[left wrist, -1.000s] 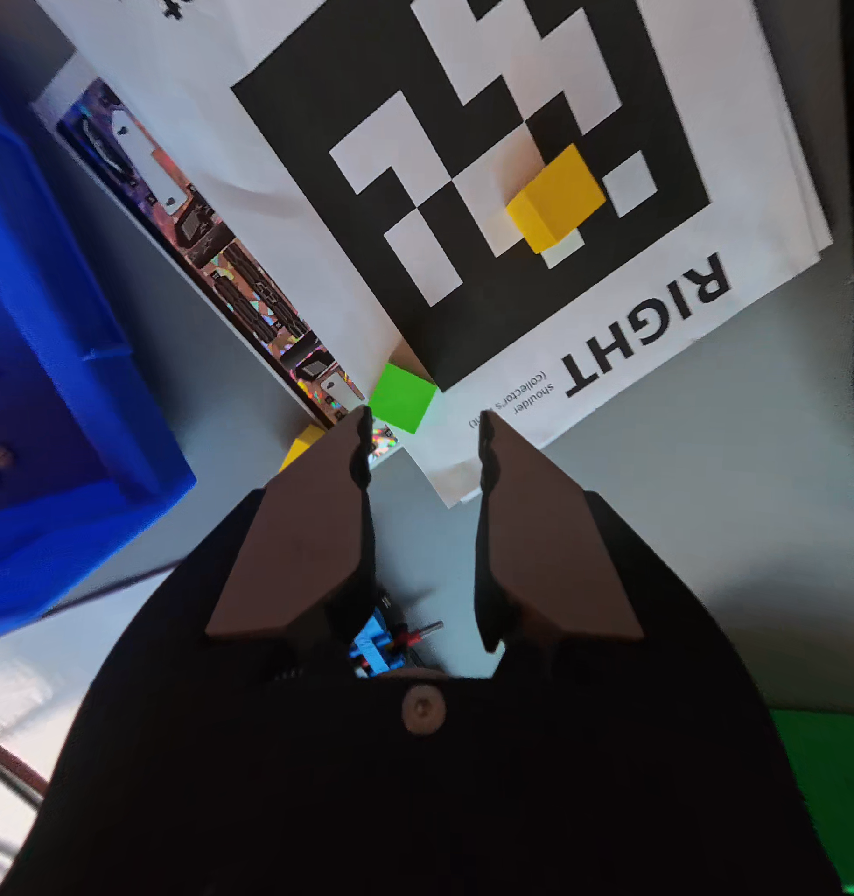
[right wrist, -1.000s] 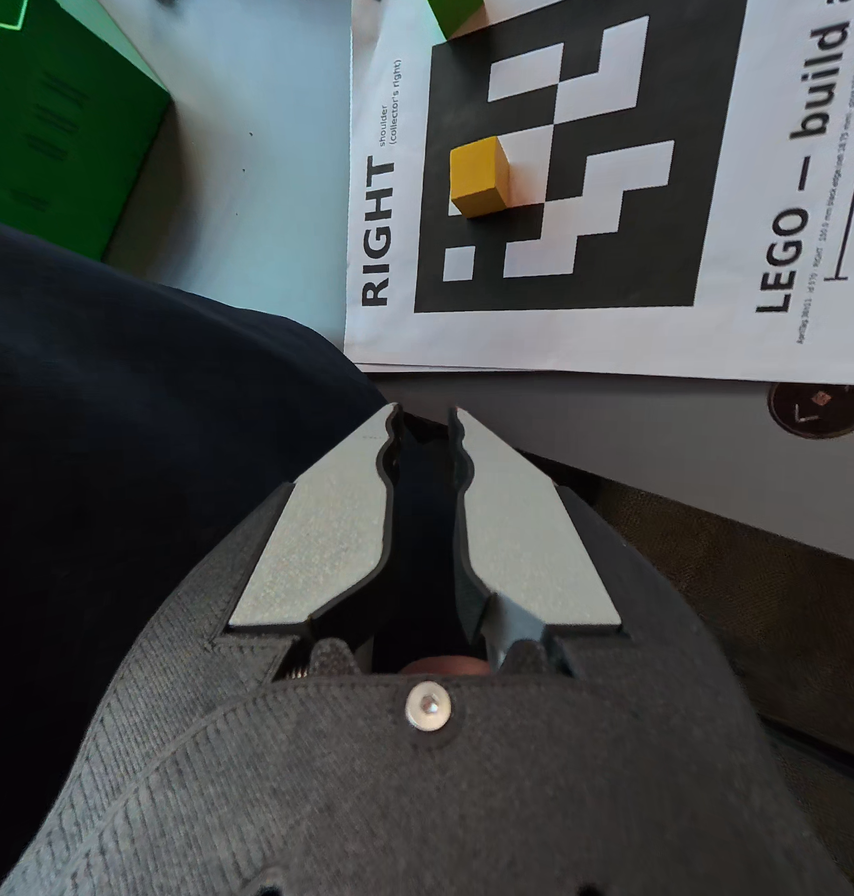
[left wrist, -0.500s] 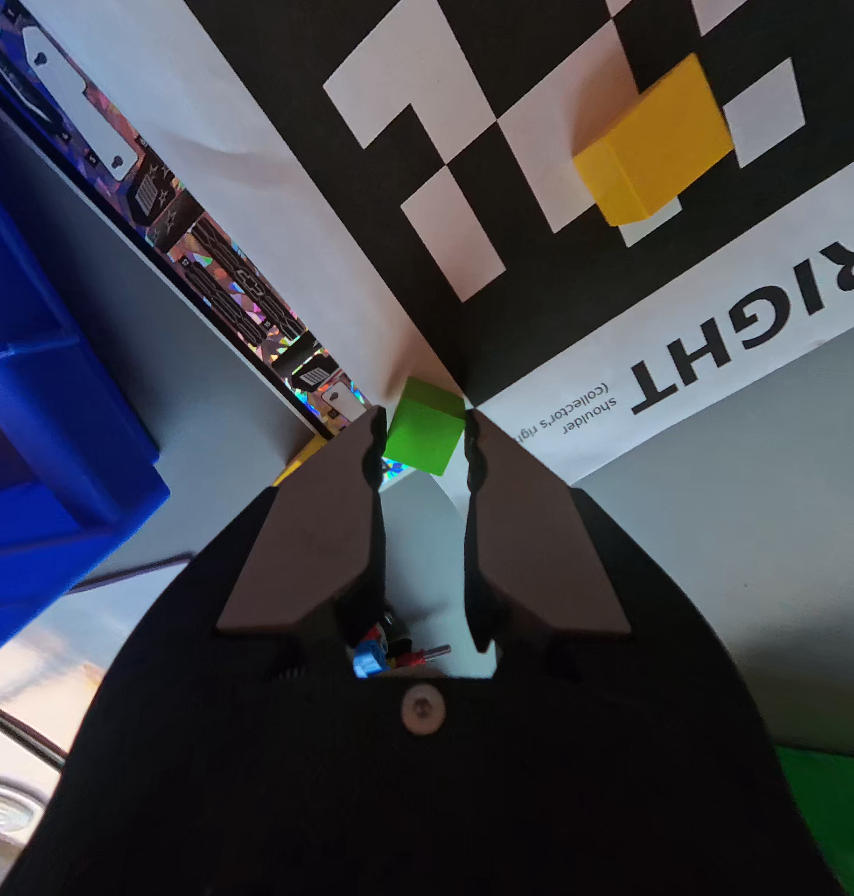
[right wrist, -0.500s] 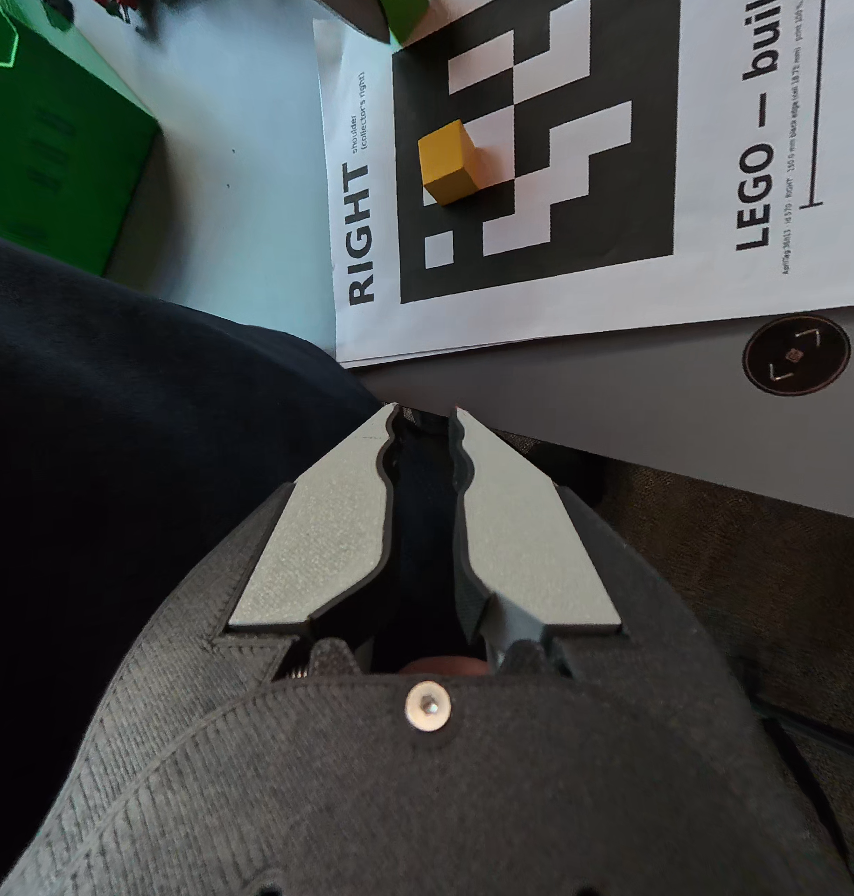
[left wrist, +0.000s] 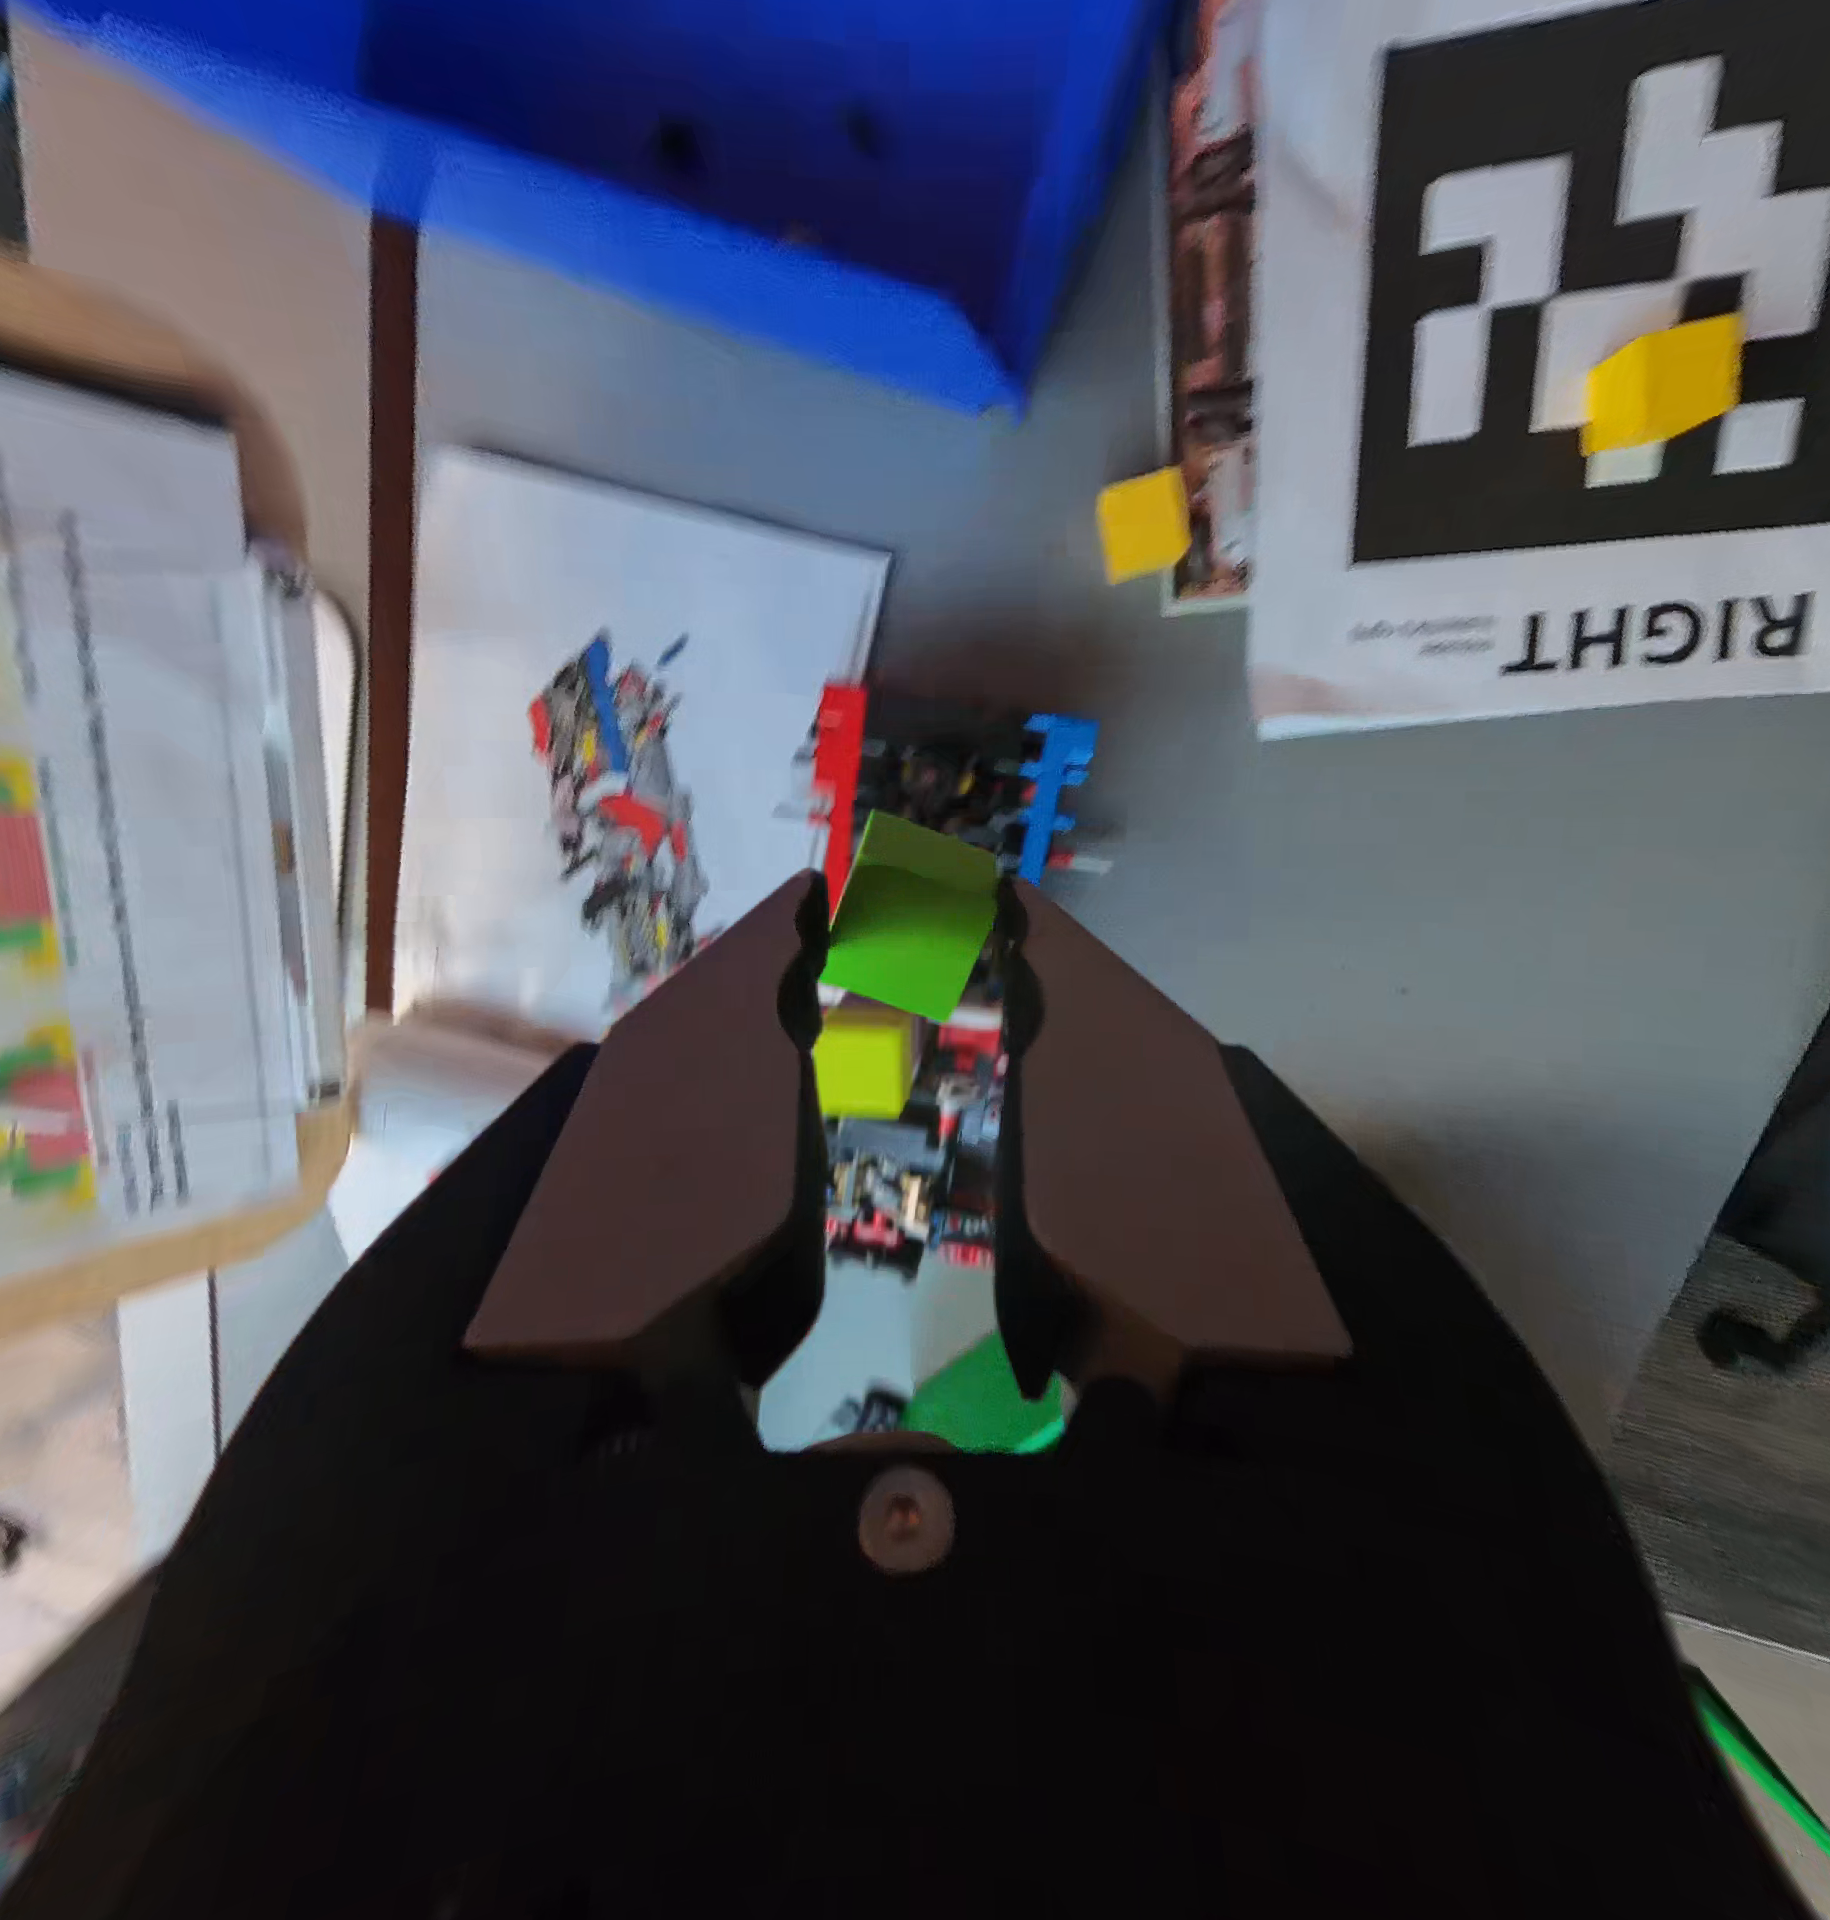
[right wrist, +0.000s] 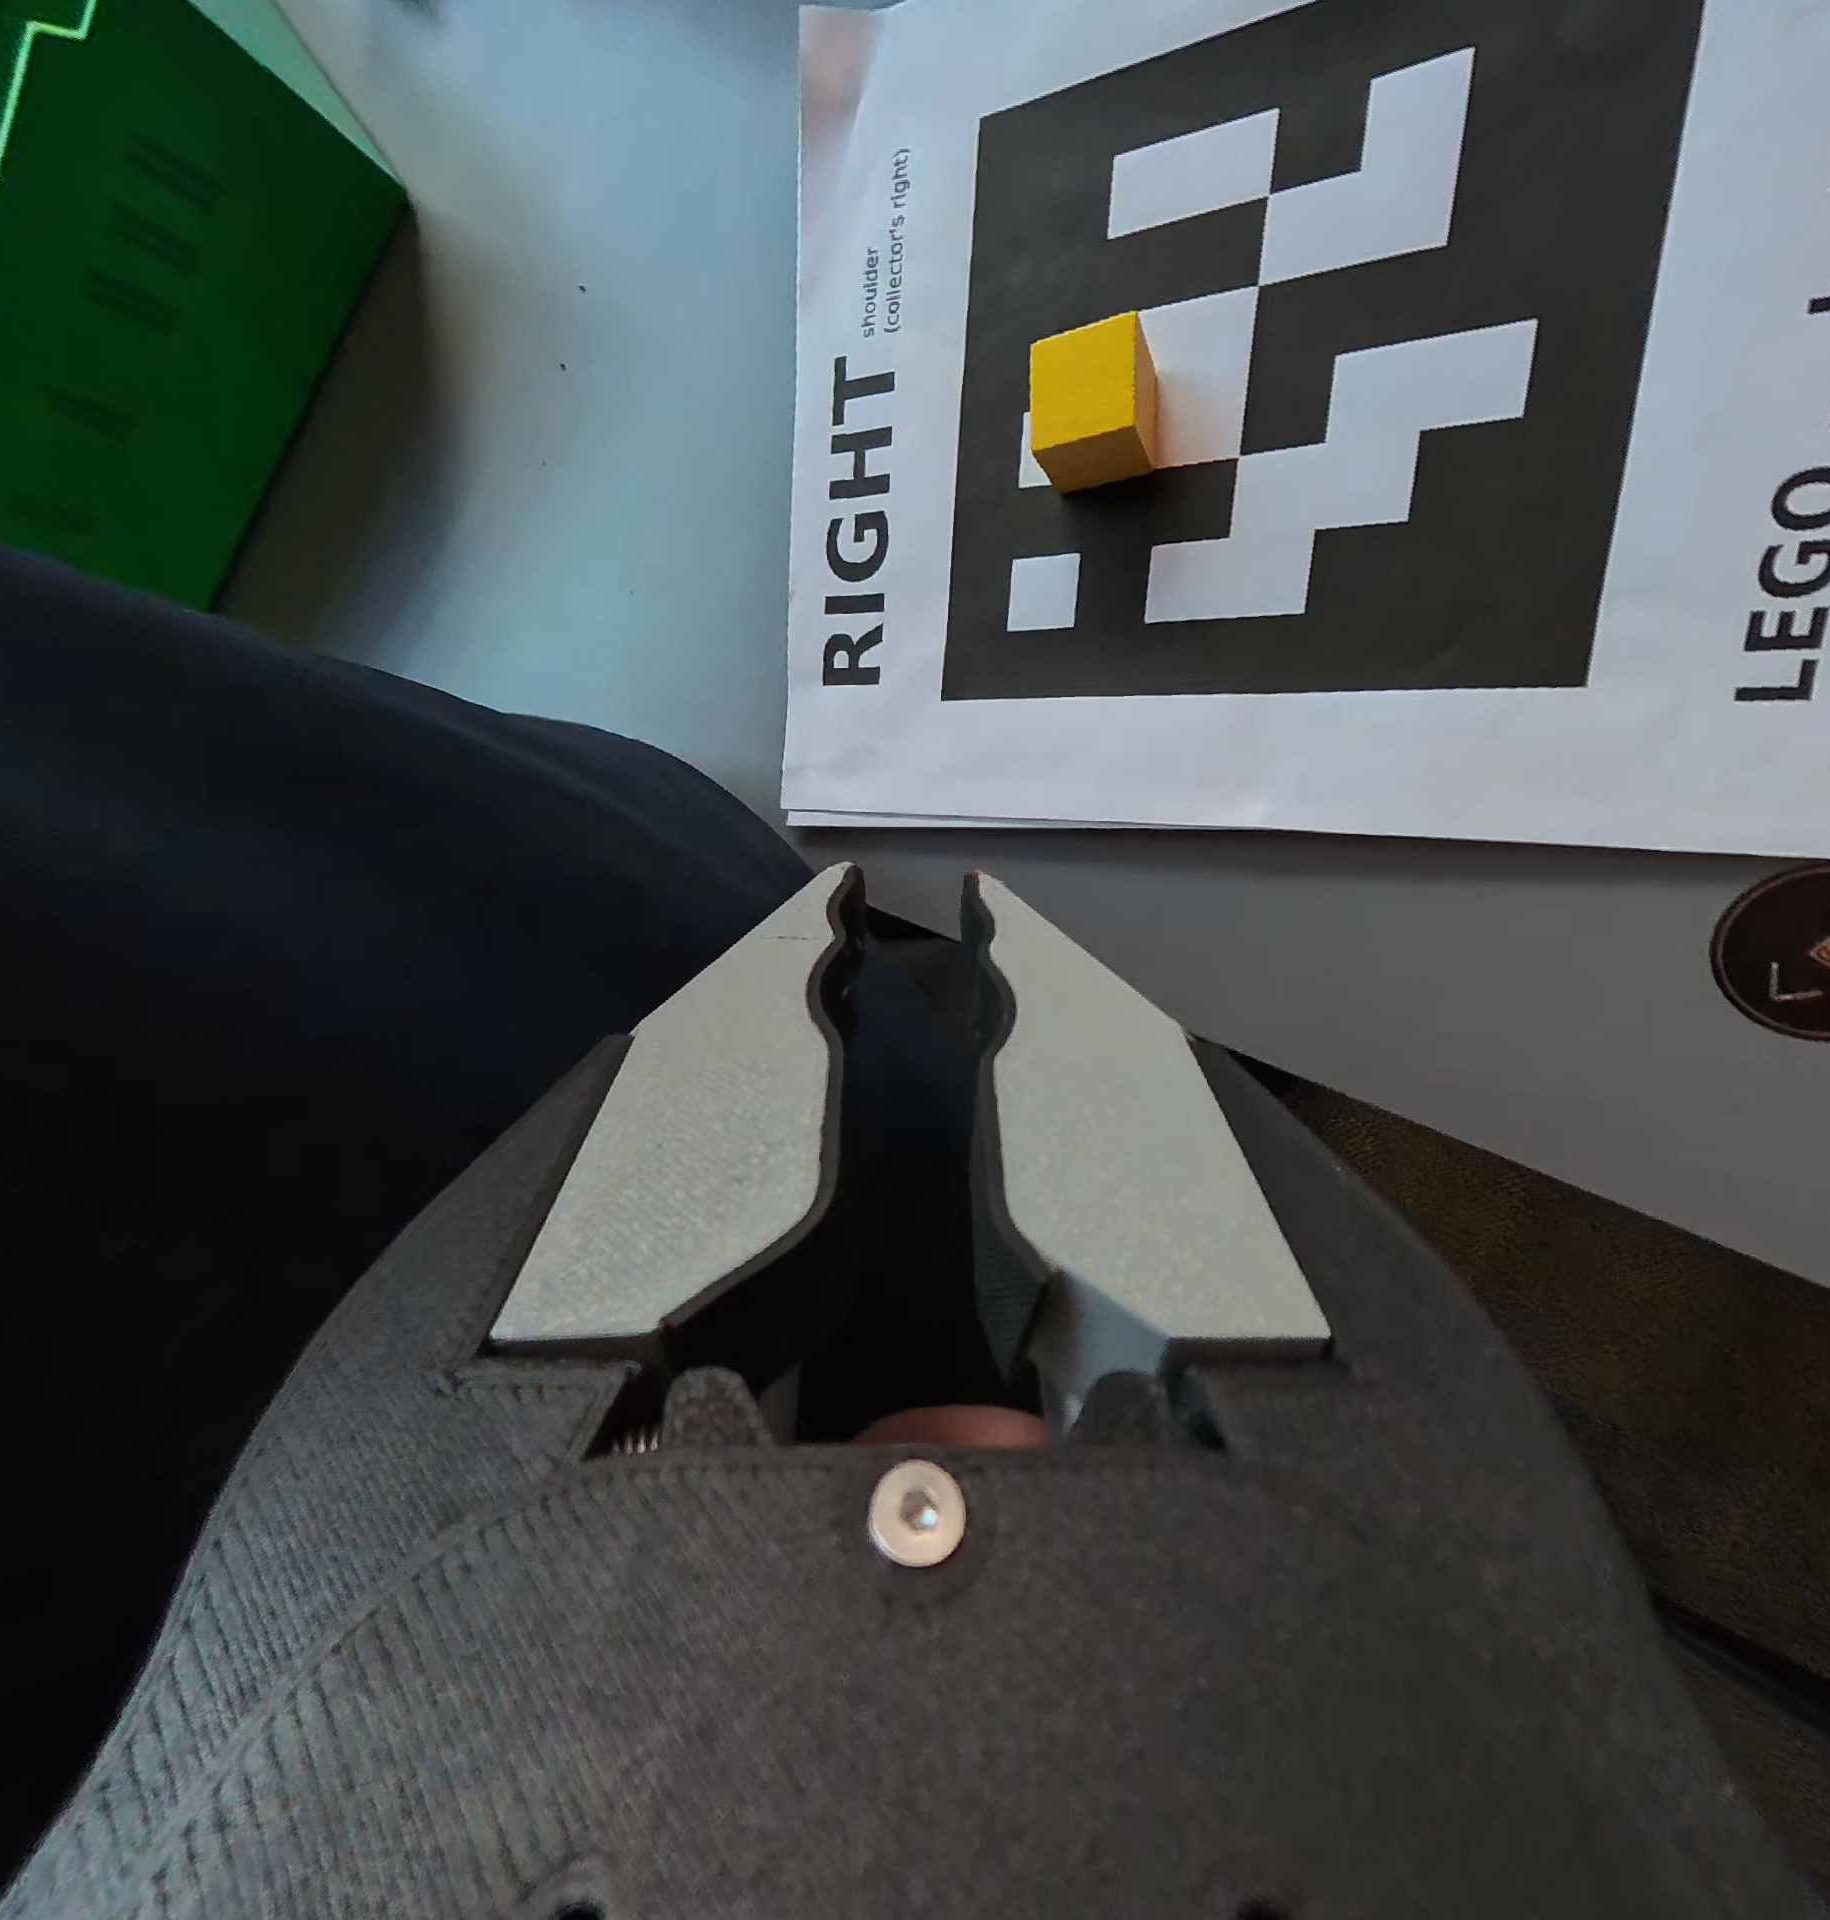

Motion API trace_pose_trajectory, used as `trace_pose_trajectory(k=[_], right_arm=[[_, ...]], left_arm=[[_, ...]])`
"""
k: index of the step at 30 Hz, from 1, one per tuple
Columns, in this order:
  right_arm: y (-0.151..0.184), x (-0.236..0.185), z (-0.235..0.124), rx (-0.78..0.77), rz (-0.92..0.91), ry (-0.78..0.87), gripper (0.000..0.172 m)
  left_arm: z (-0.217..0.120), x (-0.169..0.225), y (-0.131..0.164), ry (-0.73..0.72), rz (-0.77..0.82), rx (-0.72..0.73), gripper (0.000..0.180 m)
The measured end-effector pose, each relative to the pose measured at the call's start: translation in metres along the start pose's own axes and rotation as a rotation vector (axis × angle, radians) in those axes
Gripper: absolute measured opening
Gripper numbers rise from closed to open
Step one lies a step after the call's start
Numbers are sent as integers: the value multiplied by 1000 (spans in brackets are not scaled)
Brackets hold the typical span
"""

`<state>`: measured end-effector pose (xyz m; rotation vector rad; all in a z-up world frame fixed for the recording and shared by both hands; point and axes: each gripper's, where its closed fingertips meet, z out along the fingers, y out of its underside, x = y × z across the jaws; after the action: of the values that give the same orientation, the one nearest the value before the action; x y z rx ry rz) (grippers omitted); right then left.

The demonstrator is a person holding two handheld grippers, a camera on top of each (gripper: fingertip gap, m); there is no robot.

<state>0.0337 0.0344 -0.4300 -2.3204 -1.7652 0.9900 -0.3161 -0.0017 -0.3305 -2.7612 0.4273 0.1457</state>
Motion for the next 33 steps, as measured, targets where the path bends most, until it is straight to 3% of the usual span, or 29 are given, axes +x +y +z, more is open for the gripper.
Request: trace_pose_trajectory(k=[4, 8, 20, 33], right_arm=[[-4, -5, 4, -5, -23, -7, 16], [-5, -9, 7, -9, -36, -7, 16], [-4, -9, 6, 2, -22, -2, 17], [-2, -7, 4, 3, -17, -2, 16]], left_arm=[[-1, -26, 46, 16, -185, -88, 30], [5, -24, 60, 42, -241, -84, 30], [26, -20, 80, 81, -370, -96, 30], [31, -21, 83, 37, -337, -138, 30]])
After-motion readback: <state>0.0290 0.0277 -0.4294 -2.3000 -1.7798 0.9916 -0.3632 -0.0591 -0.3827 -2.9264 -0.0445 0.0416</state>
